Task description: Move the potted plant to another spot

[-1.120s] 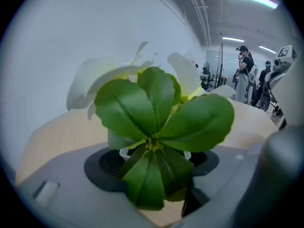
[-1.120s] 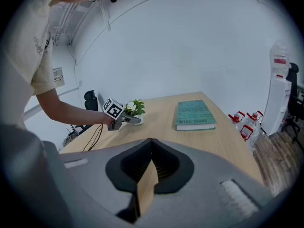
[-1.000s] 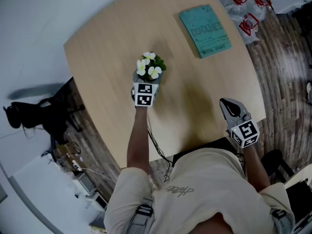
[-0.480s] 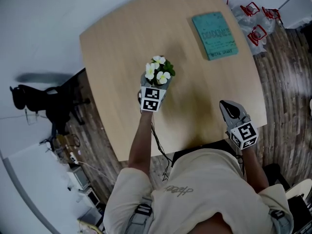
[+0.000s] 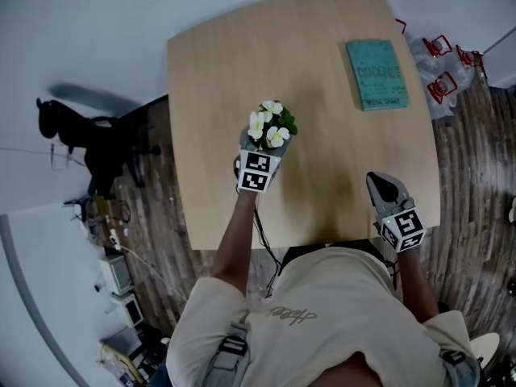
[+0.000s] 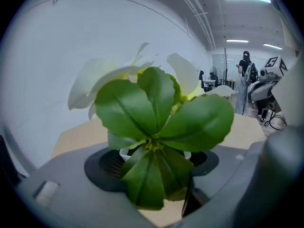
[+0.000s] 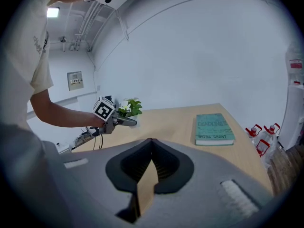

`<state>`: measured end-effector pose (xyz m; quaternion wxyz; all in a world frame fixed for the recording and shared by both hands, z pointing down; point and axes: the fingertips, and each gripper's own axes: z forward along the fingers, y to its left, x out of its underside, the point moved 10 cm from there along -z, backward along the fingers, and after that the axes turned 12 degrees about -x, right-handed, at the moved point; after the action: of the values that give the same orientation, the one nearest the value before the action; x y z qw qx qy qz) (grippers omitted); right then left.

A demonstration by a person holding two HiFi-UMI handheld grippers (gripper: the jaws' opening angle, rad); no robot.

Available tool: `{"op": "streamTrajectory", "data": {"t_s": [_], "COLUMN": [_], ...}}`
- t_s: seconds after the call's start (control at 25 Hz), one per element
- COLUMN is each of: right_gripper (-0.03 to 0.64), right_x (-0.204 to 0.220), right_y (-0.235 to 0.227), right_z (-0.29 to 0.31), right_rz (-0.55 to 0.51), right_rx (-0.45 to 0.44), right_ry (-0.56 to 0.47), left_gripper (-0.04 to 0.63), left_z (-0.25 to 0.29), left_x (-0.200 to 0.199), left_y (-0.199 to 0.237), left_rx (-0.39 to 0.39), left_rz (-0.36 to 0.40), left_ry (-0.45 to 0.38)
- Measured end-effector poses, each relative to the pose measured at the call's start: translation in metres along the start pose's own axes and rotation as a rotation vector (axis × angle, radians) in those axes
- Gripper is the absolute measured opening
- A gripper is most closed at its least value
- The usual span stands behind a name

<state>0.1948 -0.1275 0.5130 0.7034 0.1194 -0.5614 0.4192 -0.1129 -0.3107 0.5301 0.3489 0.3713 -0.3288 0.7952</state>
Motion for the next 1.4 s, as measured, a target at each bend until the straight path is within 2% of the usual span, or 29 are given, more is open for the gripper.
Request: {"op": "streamTrajectory", "data": {"t_s": [0.48, 0.84, 1.4], "right_gripper": [0.003, 0.003, 0.003], "right_x": [-0.02, -0.023, -0.034], "right_y": [0.004, 0.012, 0.02], "right_z": [0.017, 0.031, 0.038], "right_rz": [-0.12, -0.145, -0.164], "right_rx": [-0.111, -0.192, -0.3], "right_ry": [0.006, -0.003, -0.003], "left_gripper": [0.36, 0.36, 0.36], "left_z": [-0.061, -0.103, -0.15], "left_x": [0.009, 0.02, 0.044], "left_y": [0.015, 0.018, 0.001], "left_rx": [-0.133, -0.207, -0.3], "left_rz": [-0.102, -0.139, -0.252], "left_ry": [0.008, 0.036, 0.075]}}
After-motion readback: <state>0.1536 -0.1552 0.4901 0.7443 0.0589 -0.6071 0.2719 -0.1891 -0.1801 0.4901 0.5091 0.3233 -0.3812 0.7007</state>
